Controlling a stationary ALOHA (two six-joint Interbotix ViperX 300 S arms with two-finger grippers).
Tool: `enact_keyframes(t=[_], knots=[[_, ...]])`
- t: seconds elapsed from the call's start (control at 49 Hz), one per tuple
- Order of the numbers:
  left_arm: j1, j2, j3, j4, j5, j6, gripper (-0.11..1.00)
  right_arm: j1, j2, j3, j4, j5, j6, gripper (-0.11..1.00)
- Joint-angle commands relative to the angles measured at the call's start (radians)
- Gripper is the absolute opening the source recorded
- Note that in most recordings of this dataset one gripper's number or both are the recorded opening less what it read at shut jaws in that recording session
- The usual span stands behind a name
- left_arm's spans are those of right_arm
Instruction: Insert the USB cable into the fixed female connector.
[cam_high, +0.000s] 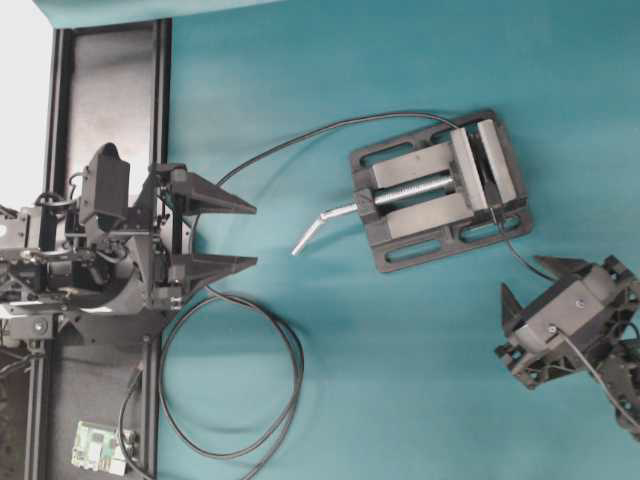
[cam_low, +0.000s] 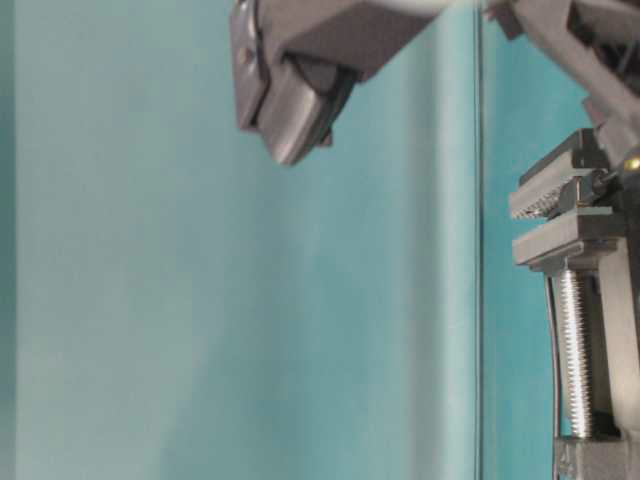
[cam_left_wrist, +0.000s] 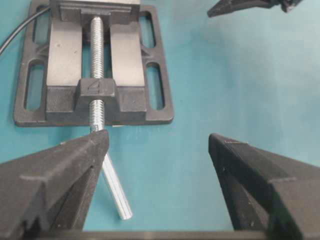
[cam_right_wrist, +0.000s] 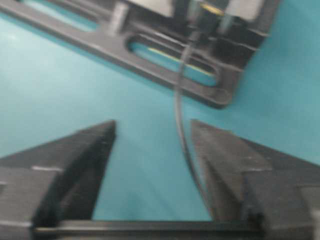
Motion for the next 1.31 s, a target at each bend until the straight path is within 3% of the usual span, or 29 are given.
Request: enact_keyframes(t=[0.0, 0.245, 0.612, 0.796, 0.939, 1.143, 1.286], knots=[[-0.002, 0.014, -0.012, -0.002, -0.009, -0.009, 0.96, 0.003, -0.057, 0.014, -0.011, 0.006, 0.000, 0.77], [-0.002, 0.014, -0.011, -0.002, -0.009, -0.009, 0.96, 0.003, -0.143, 0.072, -0.017, 0.051, -0.020, 0.78], [-0.002, 0.014, 0.008, -0.002, -0.038, -0.011, 0.96, 0.002, -0.285, 0.195, -0.061, 0.210, -0.046, 0.78], [-0.002, 0.014, -0.003, -0.002, -0.025, -0.011, 0.96, 0.003, -0.313, 0.252, -0.120, 0.265, -0.048, 0.78], [-0.002, 0.012, -0.003, -0.002, -0.021, -0.011, 0.96, 0.003, -0.354, 0.307, -0.137, 0.299, -0.043, 0.78], [0.000, 0.014, 0.020, -0.002, -0.058, -0.011, 0.96, 0.002, -0.472, 0.405, -0.140, 0.351, -0.048, 0.78], [0.000, 0.014, 0.054, -0.002, -0.114, -0.011, 0.96, 0.002, -0.555, 0.479, -0.170, 0.408, -0.048, 0.77]])
